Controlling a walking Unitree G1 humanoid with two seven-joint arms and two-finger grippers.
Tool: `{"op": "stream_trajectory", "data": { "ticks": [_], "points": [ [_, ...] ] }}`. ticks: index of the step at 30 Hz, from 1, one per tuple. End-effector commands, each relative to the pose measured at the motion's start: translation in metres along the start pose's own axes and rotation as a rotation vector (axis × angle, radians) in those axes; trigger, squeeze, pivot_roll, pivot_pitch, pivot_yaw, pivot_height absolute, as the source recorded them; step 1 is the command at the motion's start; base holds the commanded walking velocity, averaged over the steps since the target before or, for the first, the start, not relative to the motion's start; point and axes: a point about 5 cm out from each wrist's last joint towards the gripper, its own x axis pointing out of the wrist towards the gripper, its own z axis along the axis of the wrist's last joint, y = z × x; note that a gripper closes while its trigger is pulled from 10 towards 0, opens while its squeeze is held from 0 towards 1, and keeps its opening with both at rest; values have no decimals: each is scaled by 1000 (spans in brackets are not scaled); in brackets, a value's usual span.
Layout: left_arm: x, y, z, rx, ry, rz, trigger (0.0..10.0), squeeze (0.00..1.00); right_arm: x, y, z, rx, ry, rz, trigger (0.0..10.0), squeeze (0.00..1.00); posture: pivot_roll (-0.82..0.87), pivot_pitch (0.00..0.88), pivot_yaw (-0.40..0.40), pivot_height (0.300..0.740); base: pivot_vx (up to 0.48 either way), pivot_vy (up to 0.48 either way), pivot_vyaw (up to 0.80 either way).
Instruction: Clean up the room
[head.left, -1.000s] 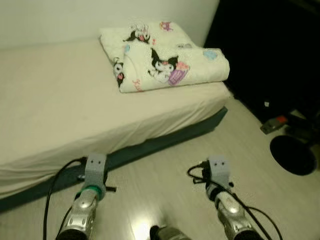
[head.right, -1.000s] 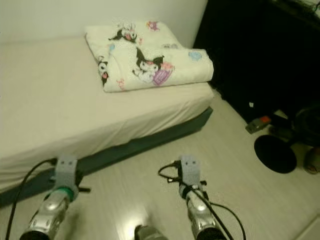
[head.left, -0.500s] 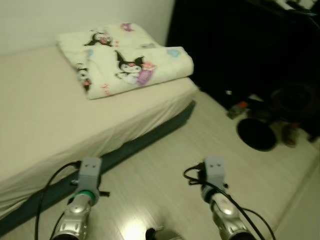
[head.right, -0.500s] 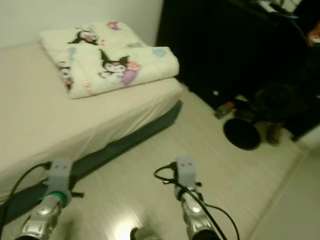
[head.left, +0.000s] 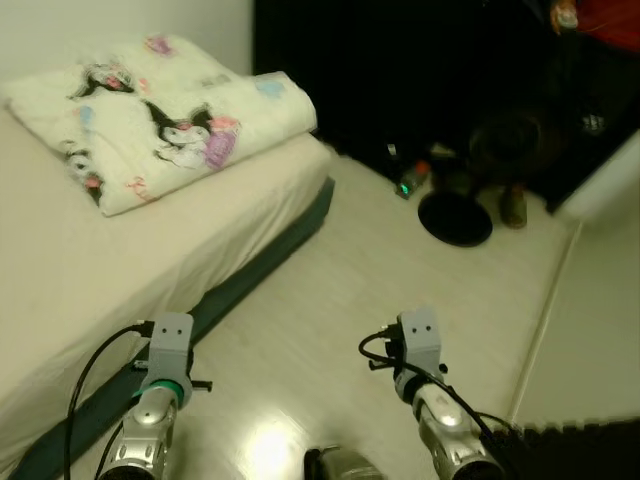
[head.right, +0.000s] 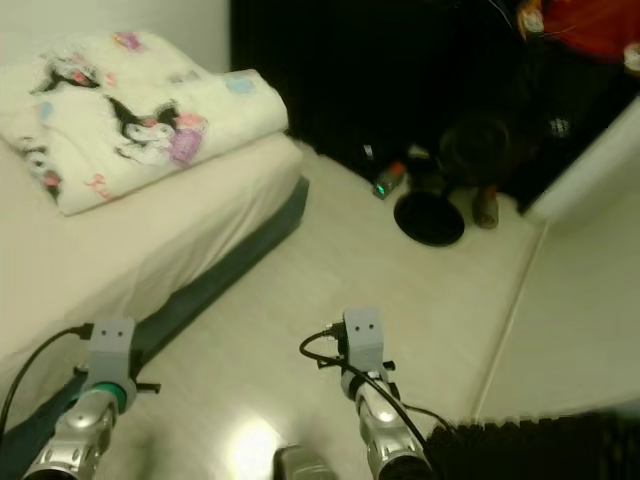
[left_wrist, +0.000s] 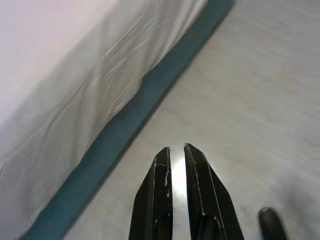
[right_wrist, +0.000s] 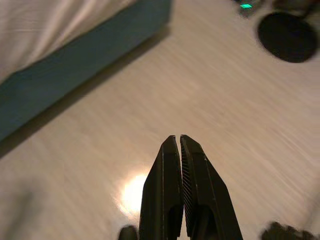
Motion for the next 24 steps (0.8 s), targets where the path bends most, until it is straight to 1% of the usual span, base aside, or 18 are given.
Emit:
{"op": "stream_trajectory", "data": {
  "ticks": [1,24],
  "points": [
    [-4,-3,-11,-5,38,-9,10000,0,-2,-2,-4,2,21,-9,10000,0,-58,47,-26,740,0,0,-731],
    [-3,-3,-10,-3,36,-8,10000,0,-2,-2,-5,4,20,-10,10000,0,-57,48,-25,740,0,0,-731]
  ]
}}
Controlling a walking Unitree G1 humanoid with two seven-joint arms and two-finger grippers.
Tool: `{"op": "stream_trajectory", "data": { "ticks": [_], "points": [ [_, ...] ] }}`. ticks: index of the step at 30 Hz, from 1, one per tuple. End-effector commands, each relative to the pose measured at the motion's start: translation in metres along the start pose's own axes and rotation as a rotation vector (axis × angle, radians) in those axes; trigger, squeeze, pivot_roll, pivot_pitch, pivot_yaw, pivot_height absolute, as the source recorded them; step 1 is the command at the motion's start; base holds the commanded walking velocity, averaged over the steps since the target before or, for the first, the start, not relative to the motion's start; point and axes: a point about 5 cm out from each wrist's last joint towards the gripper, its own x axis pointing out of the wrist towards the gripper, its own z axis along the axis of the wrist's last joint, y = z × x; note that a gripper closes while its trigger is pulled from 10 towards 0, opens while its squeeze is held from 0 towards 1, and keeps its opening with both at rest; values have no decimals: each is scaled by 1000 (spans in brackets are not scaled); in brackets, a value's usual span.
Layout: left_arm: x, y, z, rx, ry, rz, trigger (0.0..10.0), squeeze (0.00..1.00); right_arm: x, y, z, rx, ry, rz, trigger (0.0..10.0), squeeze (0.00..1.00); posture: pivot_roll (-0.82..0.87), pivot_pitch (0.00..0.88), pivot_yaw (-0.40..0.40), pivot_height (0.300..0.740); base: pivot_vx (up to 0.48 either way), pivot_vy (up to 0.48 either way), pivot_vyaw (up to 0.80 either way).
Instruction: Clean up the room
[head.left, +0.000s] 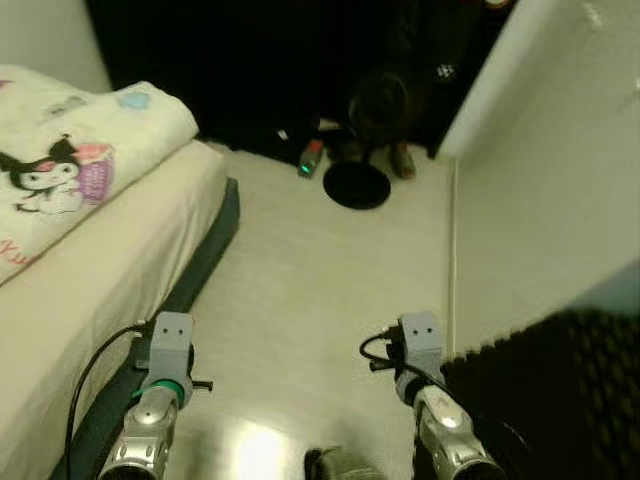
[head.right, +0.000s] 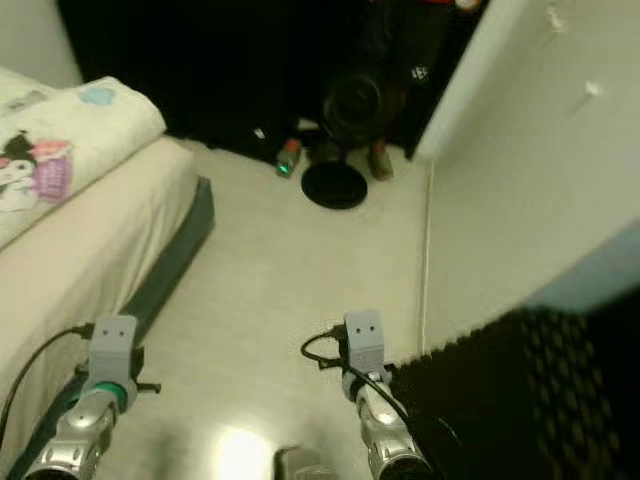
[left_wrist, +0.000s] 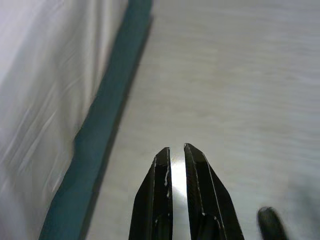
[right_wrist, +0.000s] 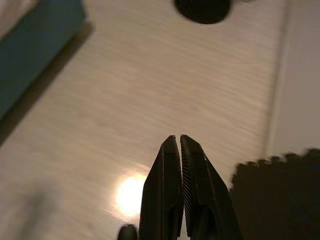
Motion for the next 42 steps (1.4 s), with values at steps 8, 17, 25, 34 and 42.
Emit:
{"op": "stream_trajectory", "data": {
  "ticks": [8,17,25,34,42],
  "points": [
    [-1,7,-3,28,20,-10,10000,0,1,4,0,47,-1,-32,10000,0,-32,43,21,740,0,0,-731],
    [2,17,4,50,6,-5,10000,0,8,12,12,102,-39,-33,10000,0,-20,36,39,740,0,0,-730],
    [2,19,7,82,-6,-14,10000,0,10,12,13,214,-35,-80,10000,0,-13,34,53,740,0,0,-741],
    [2,13,9,100,-36,-15,10000,0,13,22,20,130,-66,-49,10000,0,-36,44,30,740,0,0,-85],
    [4,-2,17,99,-87,-38,10000,0,15,17,35,112,-143,-71,10000,0,-70,38,7,740,268,0,0]
  ]
}}
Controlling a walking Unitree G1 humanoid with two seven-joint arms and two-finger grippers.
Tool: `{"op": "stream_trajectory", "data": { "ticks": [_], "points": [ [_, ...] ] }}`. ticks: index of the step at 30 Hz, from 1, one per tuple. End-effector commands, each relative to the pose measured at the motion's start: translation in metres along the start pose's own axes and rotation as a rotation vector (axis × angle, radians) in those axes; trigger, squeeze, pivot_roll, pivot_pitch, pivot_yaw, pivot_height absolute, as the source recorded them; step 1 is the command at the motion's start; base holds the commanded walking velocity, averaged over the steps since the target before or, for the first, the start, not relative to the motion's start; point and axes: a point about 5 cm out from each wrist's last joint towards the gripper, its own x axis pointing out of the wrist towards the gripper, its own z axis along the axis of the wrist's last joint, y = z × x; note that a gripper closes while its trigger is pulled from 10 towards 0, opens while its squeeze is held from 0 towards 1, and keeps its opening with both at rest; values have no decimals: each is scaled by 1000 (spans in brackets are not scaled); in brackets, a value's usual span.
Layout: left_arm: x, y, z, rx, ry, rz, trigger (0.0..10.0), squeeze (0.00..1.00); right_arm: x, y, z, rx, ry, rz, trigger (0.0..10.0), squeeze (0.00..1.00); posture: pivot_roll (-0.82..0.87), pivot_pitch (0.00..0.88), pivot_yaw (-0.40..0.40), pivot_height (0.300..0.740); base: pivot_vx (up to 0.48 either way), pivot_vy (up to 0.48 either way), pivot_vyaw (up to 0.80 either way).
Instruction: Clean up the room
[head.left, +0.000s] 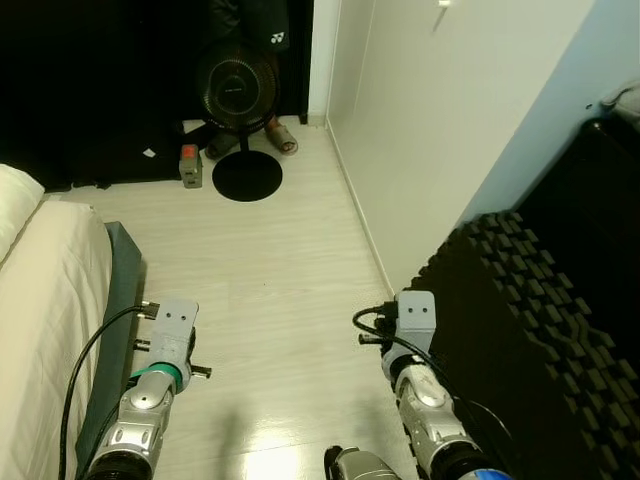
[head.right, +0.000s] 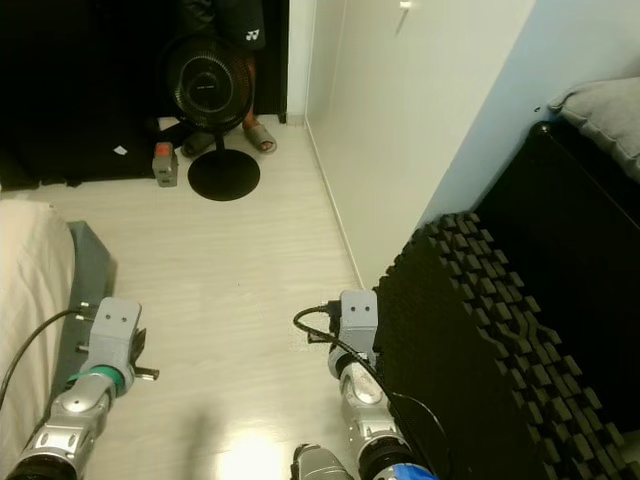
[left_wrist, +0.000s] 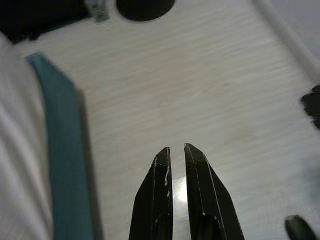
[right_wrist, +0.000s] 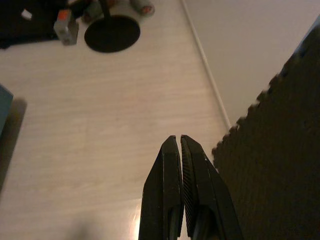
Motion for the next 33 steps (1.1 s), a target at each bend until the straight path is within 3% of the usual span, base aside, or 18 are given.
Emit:
{"op": "stream_trajectory", "data": {
  "ticks": [1,14,33],
  "points": [
    [1,-8,6,5,-29,-18,10000,0,1,-7,7,-5,-46,-22,10000,0,-70,38,7,740,480,0,0],
    [3,-10,13,-1,-60,-21,10000,0,-2,-6,5,-66,-51,9,10000,0,-66,32,5,740,469,0,0],
    [2,-10,12,-1,-63,-14,10000,0,-6,-10,1,-70,-36,7,10000,0,-60,44,0,740,459,0,0]
  ]
}}
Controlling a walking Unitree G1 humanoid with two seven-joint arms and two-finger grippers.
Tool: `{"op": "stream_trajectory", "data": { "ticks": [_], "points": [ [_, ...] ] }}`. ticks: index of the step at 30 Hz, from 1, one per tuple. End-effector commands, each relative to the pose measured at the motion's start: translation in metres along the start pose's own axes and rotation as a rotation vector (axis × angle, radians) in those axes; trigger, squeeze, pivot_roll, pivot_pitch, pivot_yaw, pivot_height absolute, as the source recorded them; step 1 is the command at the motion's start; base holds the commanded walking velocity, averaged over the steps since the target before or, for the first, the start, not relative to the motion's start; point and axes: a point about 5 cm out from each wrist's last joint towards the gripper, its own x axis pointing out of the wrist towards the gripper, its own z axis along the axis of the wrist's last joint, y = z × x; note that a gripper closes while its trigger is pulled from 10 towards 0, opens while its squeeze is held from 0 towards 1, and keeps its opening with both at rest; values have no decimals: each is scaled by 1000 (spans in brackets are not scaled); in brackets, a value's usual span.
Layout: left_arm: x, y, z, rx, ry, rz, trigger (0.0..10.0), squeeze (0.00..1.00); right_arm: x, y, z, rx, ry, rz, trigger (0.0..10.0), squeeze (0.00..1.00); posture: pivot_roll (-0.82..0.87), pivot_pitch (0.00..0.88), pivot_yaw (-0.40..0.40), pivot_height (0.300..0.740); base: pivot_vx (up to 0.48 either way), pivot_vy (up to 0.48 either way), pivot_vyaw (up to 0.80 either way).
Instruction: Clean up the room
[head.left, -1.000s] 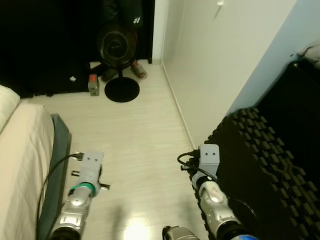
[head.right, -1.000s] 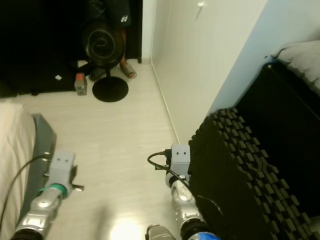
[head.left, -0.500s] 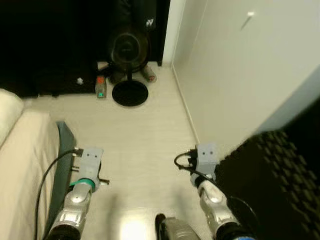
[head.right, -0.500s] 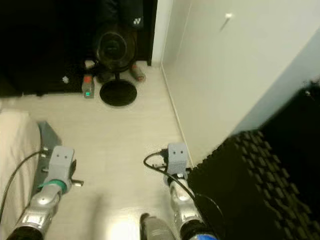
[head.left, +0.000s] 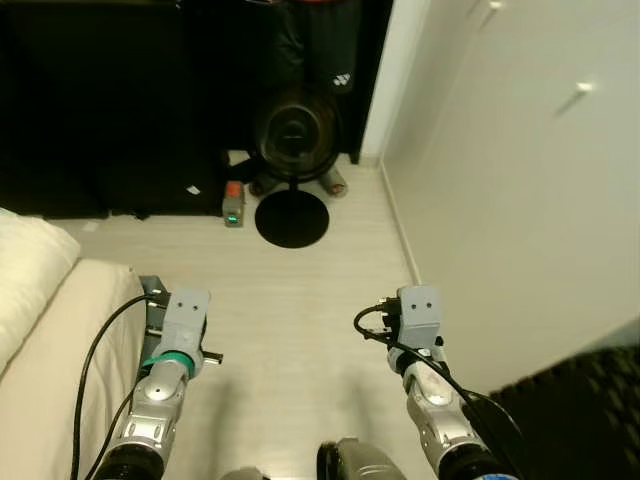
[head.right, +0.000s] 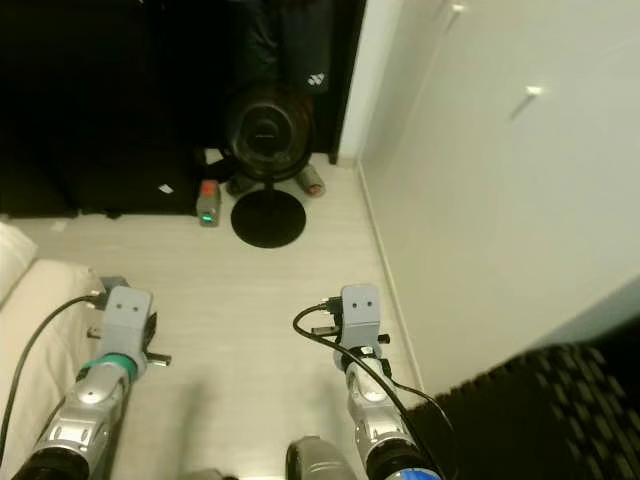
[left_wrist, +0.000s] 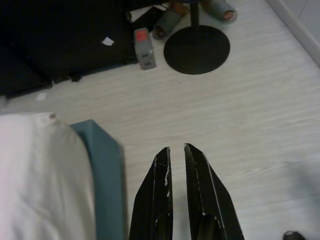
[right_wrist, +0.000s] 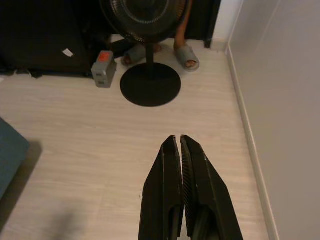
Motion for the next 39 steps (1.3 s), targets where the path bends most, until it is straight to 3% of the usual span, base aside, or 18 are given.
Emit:
{"op": "stream_trajectory", "data": {
  "ticks": [1,39],
  "points": [
    [-1,-2,-2,-3,9,-5,10000,0,-4,-3,-6,8,21,-15,10000,0,-60,44,0,740,458,0,0],
    [0,0,-3,7,20,2,10000,0,-7,-5,-8,22,27,-29,10000,0,-69,61,12,740,449,0,0]
  ]
}}
